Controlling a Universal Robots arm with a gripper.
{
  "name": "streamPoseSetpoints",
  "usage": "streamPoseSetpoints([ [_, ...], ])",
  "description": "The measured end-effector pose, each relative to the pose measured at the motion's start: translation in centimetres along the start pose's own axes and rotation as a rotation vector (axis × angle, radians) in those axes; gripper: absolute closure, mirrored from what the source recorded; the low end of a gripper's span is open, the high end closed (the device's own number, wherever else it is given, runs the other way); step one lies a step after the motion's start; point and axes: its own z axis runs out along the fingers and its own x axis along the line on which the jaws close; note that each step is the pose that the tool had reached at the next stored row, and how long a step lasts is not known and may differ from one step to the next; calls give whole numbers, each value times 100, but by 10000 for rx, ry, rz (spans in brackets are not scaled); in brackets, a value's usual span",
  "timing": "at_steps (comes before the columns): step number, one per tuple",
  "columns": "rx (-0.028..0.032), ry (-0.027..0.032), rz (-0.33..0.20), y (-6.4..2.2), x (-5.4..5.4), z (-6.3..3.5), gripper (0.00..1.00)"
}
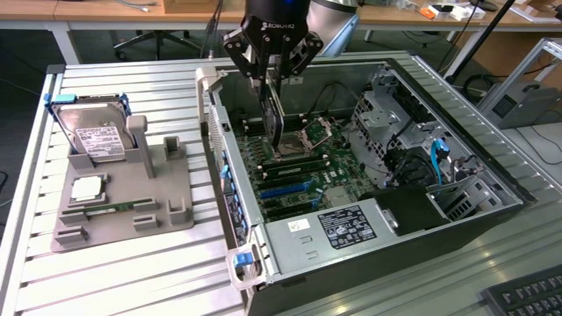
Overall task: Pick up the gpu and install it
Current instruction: 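Pick up the gpu and move the gpu toward the slot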
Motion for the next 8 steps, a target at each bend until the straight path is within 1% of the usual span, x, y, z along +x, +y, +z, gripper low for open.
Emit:
streamPoseSetpoints([
  [4, 26, -2, -1, 5, -58, 27, 73],
  [8, 35, -2, -1, 7, -76, 33, 73],
])
